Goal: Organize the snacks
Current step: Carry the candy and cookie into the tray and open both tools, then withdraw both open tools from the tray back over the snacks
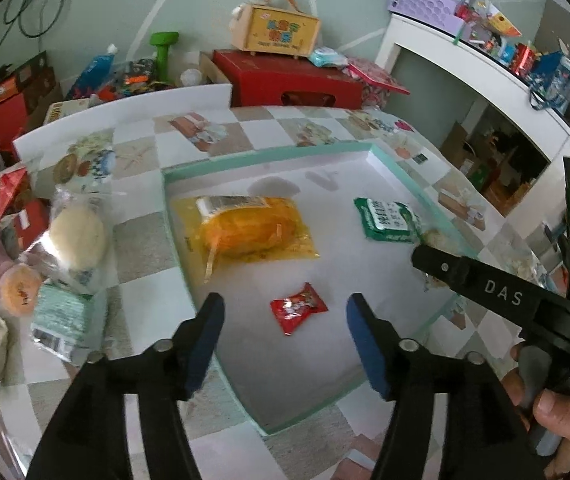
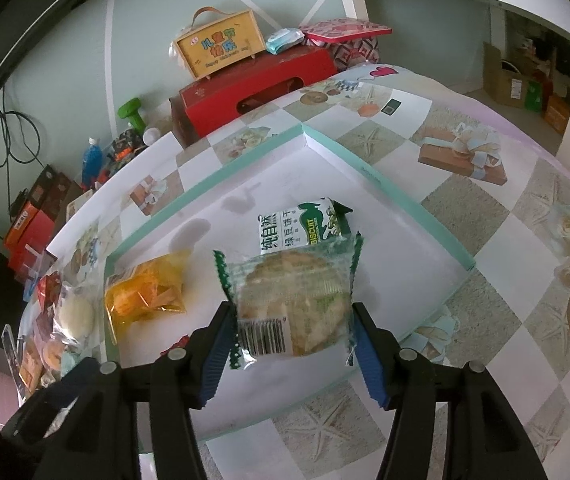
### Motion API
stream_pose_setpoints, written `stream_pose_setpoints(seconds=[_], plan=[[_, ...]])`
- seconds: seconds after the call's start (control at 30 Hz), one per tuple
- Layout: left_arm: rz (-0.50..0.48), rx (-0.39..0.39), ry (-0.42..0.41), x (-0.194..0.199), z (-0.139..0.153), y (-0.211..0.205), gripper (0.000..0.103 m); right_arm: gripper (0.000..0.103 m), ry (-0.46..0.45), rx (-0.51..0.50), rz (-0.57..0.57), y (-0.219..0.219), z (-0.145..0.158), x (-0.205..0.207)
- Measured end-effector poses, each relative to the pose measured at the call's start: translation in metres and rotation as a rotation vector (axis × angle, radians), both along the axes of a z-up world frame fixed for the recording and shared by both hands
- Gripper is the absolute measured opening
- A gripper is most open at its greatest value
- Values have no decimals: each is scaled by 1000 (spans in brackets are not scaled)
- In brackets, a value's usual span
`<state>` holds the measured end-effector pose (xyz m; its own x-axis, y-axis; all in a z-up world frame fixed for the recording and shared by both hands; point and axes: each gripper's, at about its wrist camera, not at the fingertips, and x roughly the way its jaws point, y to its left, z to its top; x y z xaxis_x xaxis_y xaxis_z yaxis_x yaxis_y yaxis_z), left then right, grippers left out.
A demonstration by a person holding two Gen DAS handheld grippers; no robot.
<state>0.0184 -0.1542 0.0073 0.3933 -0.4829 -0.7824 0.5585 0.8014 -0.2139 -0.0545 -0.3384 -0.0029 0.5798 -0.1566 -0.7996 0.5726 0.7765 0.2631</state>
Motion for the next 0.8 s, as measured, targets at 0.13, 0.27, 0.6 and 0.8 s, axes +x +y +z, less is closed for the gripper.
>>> stream_pose_setpoints(seconds=[0.13, 0.27, 0.6, 0.8], plan=[[80, -18, 11, 9, 2, 18, 85, 80, -15, 3, 7, 0, 1, 0], [173, -52, 55, 21, 0, 41, 89, 83, -13, 6, 22, 2, 0, 2], [301, 62, 38, 29, -5, 74, 102, 103, -57, 13, 55, 8, 1, 4], [356, 74, 22, 30, -2, 91, 102, 103, -98, 1, 67, 14, 4, 4]])
